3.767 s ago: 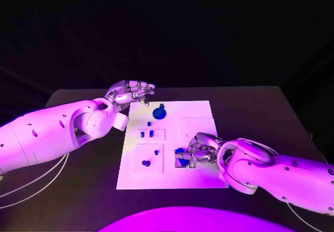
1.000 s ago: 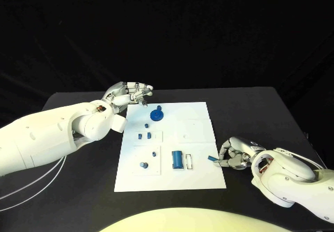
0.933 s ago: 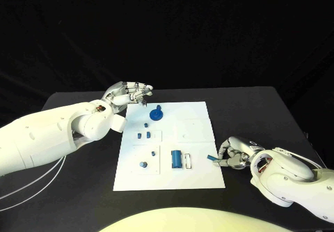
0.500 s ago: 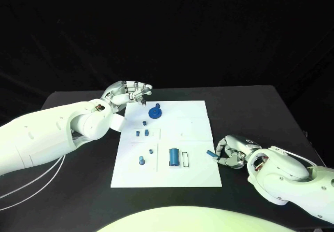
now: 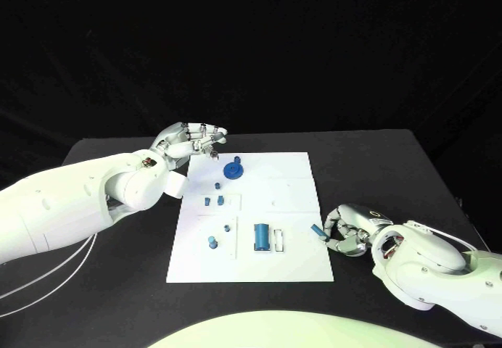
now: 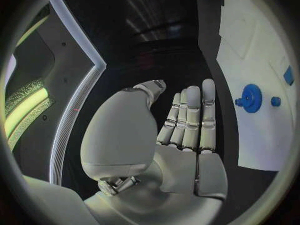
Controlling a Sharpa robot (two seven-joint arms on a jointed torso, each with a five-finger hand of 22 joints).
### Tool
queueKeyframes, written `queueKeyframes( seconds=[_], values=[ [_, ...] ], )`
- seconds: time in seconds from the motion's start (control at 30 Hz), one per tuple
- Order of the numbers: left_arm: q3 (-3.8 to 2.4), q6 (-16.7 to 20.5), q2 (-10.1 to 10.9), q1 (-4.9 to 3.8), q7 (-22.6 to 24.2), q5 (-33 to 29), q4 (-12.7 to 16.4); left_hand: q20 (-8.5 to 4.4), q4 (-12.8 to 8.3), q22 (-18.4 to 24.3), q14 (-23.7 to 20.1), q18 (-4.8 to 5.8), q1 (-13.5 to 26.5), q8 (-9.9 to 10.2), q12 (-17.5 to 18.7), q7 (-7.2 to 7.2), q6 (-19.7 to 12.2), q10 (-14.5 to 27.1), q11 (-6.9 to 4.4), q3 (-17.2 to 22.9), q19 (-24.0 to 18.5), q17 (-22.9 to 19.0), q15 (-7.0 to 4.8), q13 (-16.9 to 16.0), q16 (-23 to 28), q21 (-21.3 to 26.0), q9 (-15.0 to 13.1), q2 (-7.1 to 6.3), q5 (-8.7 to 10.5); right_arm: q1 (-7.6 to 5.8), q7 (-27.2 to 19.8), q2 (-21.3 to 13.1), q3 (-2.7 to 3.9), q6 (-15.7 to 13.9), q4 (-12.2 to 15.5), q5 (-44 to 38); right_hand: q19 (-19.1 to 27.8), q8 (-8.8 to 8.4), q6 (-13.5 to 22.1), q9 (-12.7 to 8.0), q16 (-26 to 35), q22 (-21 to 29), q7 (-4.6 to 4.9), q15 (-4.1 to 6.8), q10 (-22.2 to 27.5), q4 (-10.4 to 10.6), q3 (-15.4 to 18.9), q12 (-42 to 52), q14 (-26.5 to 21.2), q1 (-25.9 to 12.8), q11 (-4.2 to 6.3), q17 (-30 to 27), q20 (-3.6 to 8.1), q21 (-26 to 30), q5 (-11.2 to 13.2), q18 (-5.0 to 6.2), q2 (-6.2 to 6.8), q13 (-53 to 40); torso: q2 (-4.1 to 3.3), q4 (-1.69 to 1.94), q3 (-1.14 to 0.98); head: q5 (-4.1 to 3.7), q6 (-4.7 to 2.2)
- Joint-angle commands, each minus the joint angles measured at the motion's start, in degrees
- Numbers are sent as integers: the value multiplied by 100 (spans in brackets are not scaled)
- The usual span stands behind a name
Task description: Assemble the parts on the task board
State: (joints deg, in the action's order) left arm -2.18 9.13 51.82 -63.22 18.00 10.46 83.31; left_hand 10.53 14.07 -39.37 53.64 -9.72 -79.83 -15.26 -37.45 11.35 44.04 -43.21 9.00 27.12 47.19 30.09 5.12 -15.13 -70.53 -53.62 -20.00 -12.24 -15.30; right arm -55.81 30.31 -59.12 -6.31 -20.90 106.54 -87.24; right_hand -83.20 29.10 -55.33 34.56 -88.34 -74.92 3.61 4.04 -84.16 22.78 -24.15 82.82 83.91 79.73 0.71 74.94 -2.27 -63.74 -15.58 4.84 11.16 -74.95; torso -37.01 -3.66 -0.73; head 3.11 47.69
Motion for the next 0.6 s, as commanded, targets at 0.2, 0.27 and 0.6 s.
queueKeyframes(
  seconds=[0.2,0.27,0.6],
  values=[
    [-3,-67,-15,-2,22,26,6,34,-42,6,-52,-80,-55,-39,-36,108,-53,33,-4,4,25,-9,6,9,-36,34,-6,6,-22,-145,-143,41,6,-30,287,895,-36,49,-28,54,-41,-932,-44,38,-281,-908,-1055,33,542,-451,33,1185,32,-67,64,-65,63,-1040,-3,0,3,15,3],
    [-3,-69,-17,-3,19,26,7,34,-44,5,-53,-80,-59,-40,-37,108,-53,33,-4,7,25,-10,6,10,-37,34,-6,10,-23,-158,-151,84,6,-43,334,1068,-35,49,-35,56,-40,-931,-47,40,-281,-901,-1050,30,542,-486,35,1182,33,-58,64,-63,58,-1039,-5,-4,0,16,6],
    [-3,-71,-32,-3,13,26,14,34,-46,5,-53,-80,-64,-42,-38,109,-54,34,-3,9,27,-11,6,11,-38,34,-5,13,-24,-114,-177,405,2,-94,243,1717,-32,44,-40,56,-39,-928,-48,43,-283,-888,-1044,34,541,-543,37,1181,36,-39,66,-60,42,-1042,-1,-6,10,4,5]
  ],
)
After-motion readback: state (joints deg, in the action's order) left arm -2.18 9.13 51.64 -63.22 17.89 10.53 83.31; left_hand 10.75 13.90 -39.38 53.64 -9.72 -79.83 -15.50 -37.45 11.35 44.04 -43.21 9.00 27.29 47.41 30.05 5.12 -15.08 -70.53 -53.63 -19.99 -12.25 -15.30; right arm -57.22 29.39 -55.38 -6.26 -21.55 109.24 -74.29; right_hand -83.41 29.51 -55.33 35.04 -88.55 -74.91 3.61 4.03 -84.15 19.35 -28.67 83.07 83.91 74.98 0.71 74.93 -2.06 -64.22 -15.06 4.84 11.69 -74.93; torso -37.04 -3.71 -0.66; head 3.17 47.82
